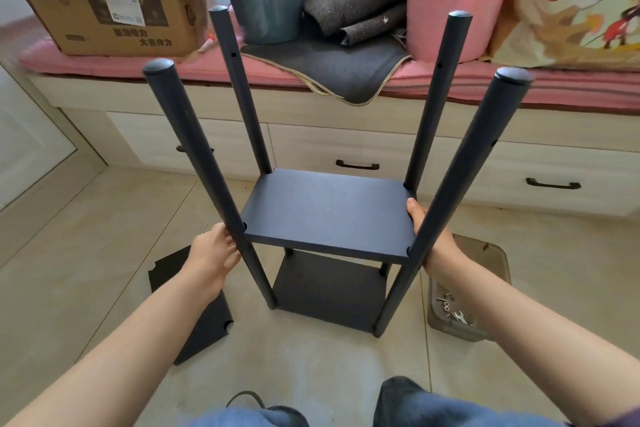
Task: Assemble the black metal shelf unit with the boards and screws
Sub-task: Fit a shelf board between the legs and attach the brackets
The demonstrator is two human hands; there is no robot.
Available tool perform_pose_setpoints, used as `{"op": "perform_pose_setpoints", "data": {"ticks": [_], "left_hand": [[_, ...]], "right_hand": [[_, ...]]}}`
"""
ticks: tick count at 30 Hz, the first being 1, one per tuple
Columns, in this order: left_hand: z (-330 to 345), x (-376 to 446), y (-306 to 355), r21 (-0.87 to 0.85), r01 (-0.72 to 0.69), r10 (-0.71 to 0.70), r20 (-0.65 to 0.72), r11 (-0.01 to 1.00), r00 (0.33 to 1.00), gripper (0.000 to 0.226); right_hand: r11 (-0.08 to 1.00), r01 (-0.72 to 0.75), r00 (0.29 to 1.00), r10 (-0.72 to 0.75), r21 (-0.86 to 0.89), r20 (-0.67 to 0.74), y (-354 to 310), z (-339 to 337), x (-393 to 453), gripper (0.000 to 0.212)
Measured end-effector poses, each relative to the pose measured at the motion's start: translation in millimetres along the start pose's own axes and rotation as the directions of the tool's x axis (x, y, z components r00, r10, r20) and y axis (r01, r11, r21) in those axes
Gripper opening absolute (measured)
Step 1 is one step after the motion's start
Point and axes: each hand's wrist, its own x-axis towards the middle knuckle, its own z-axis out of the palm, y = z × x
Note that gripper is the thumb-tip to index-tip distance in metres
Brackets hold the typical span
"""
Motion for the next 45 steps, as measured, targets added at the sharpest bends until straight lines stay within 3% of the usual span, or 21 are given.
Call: {"op": "perform_pose_setpoints", "data": {"ticks": [4, 6, 8, 10, 12, 15, 16, 18, 21, 27, 41, 45], "left_hand": [[4.5, -22.8, -17.8, 0.064, -0.055, 0.062, -0.113, 0.996, 0.992, 0.030], [11.9, -37.7, -25.7, 0.150, -0.167, 0.191, -0.162, 0.974, 0.968, 0.044], [22.8, -56.2, -33.5, 0.241, -0.362, 0.394, -0.101, 0.900, 0.913, 0.044], [35.4, -71.9, -40.8, 0.357, -0.581, 0.586, 0.105, 0.732, 0.803, 0.043], [49.0, -80.6, -47.3, 0.443, -0.759, 0.662, 0.387, 0.477, 0.642, 0.047], [70.8, -83.6, -59.4, 0.465, -0.881, 0.563, 0.708, 0.082, 0.426, 0.078], [76.5, -83.7, -64.0, 0.467, -0.884, 0.532, 0.752, -0.014, 0.389, 0.088], [84.7, -83.5, -71.9, 0.477, -0.871, 0.528, 0.772, -0.114, 0.353, 0.100], [93.3, -84.4, -77.1, 0.504, -0.852, 0.547, 0.757, -0.140, 0.358, 0.101], [104.6, -86.0, -83.0, 0.517, -0.846, 0.587, 0.728, -0.128, 0.355, 0.087], [105.0, -71.2, -83.5, 0.452, -0.879, 0.611, 0.742, -0.153, 0.276, 0.072], [101.7, -53.6, -76.3, 0.418, -0.894, 0.587, 0.768, -0.158, 0.256, 0.071]], "right_hand": [[0.998, -0.017, 1.000, 0.018, 0.062, -0.021, 0.8, 9.0, -19.8, 0.030], [1.000, 0.012, 0.999, -0.011, 0.027, -0.039, 3.7, 13.9, -29.0, 0.029], [0.998, 0.066, 0.996, -0.067, -0.018, -0.062, 7.9, 17.5, -36.5, 0.031], [0.997, 0.079, 0.992, -0.080, -0.012, -0.096, 13.5, 21.1, -43.0, 0.039], [0.998, 0.058, 0.990, -0.057, 0.003, -0.127, 20.0, 26.6, -49.0, 0.043], [0.999, 0.044, 0.989, -0.047, -0.020, -0.143, 28.2, 34.2, -53.6, 0.041], [0.999, 0.040, 0.989, -0.043, -0.021, -0.139, 29.7, 34.7, -53.7, 0.038], [0.999, 0.026, 0.995, -0.024, 0.025, -0.092, 31.0, 32.9, -52.1, 0.030], [0.987, 0.013, 0.999, -0.018, 0.159, 0.029, 29.2, 25.2, -51.7, 0.017], [0.949, -0.071, 0.937, -0.042, 0.308, 0.347, 21.4, 8.3, -51.0, 0.020], [0.933, -0.032, 0.927, -0.106, 0.358, 0.360, 25.5, 12.6, -44.8, 0.022], [0.914, -0.079, 0.915, -0.092, 0.399, 0.393, 23.4, 18.1, -39.8, 0.030]]}}
